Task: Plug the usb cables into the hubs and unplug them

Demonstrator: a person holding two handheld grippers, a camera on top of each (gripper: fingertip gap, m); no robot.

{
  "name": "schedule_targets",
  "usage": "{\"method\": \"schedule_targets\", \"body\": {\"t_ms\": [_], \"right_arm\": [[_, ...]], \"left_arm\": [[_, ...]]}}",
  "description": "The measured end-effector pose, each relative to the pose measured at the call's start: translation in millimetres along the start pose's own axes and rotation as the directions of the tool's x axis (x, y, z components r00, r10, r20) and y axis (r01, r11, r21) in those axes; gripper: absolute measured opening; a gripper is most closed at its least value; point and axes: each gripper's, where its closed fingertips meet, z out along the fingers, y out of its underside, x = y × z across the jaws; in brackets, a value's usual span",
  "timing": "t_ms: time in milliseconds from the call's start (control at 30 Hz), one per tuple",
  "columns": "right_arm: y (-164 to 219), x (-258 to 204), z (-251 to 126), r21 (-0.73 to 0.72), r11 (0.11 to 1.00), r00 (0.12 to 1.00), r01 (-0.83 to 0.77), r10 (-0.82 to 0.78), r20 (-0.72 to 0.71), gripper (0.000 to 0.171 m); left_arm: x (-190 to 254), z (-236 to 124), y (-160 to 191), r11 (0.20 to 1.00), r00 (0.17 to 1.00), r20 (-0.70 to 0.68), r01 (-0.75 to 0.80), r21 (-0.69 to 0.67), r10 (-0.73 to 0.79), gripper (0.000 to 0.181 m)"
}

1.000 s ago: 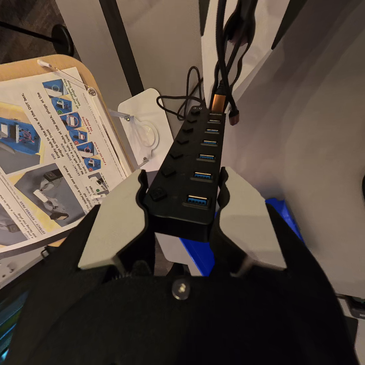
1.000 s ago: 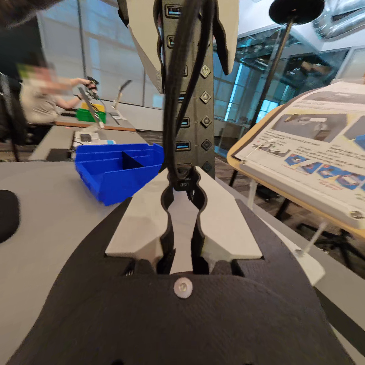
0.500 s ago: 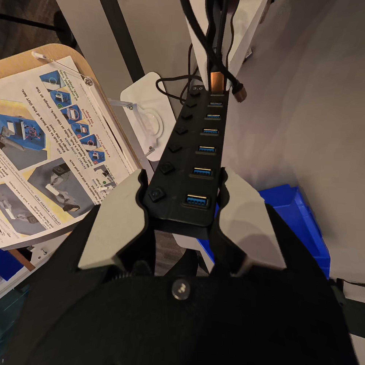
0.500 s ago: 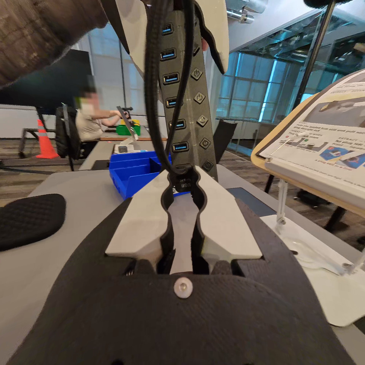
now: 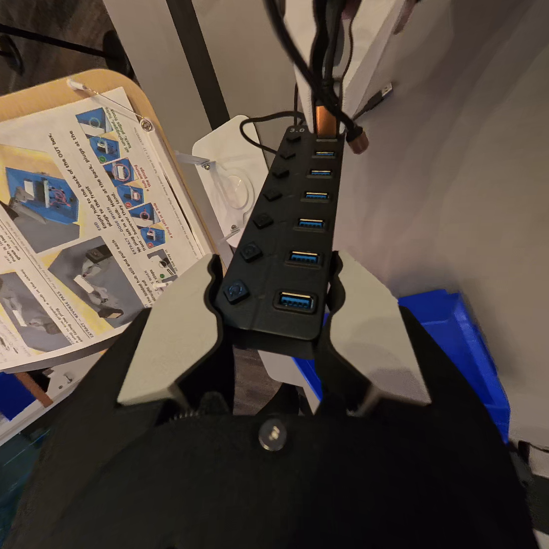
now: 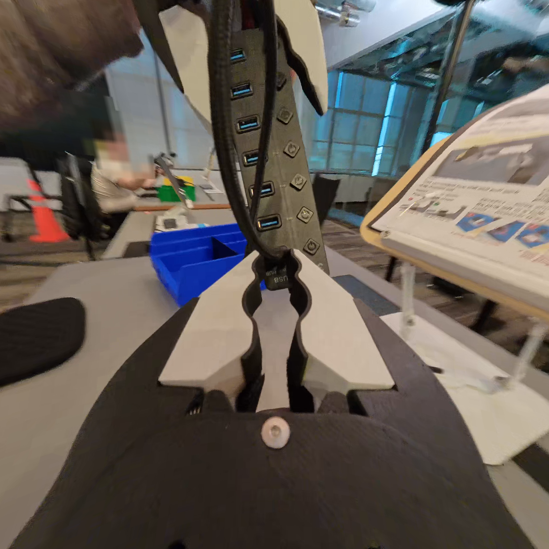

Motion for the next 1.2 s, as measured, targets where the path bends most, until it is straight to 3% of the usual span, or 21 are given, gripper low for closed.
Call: {"method": "schedule_targets", "body": {"t_ms": [167,300,433,533,667,733,867,1033,1100,1133,1200], "right_arm": [[-1.9,0.1,-0.4,0.029,0.999,0.999,-0.017,0.016,0.045,0.011],[-2.8,-1.9,1.9,-0.046,0.971,0.966,0.235,-0.239,-0.097,0.011],[-4.4,-0.5,1.1,-0.083,0.947,0.934,0.311,-0.321,-0.156,0.012],[-4.5,1.8,0.2,-0.046,0.975,0.967,0.217,-0.221,-0.123,0.011],[-2.4,-2.2,-1.2,0.038,0.998,0.995,-0.045,0.041,0.087,0.011],[2.3,-3.1,0.5,0.021,0.997,0.990,-0.068,0.065,0.122,0.012],[1.4,0.2,0.7,-0.007,0.992,0.992,0.128,-0.128,-0.021,0.011],[-1.7,3.2,-2.1,-0.102,0.935,0.919,0.339,-0.353,-0.175,0.010],[-0.5,1.2,-0.7,-0.114,0.924,0.905,0.365,-0.381,-0.188,0.010],[-2.3,-0.4,-1.3,-0.097,0.925,0.908,0.369,-0.380,-0.175,0.000],[-3.3,-5.8,0.7,-0.066,0.961,0.957,0.270,-0.275,-0.088,0.000]], "left_arm": [[-0.2,-1.7,1.0,1.000,1.000,0.026,-0.016,-0.018,0.016,0.071],[0.7,2.1,8.9,0.999,0.999,-0.018,0.035,0.002,-0.035,0.071],[0.2,6.5,15.7,0.999,0.998,-0.027,0.054,-0.004,-0.054,0.071],[-1.7,6.1,14.1,0.999,0.999,-0.010,0.043,-0.018,-0.043,0.070],[0.7,3.4,11.7,0.999,1.000,0.012,-0.019,-0.046,0.019,0.070],[0.9,4.7,15.6,0.995,0.998,0.022,-0.056,-0.088,0.058,0.071],[-1.0,6.8,17.3,0.998,1.000,0.005,-0.007,-0.066,0.007,0.070],[-1.2,9.4,20.6,0.997,0.997,-0.032,0.072,-0.026,-0.072,0.070],[-0.3,11.9,24.6,0.992,0.991,-0.058,0.121,-0.036,-0.123,0.070],[-4.6,13.0,32.5,0.989,0.991,-0.033,0.126,-0.073,-0.128,0.071],[0.8,15.1,40.1,0.988,1.000,-0.011,0.028,-0.154,-0.030,0.070]]}}
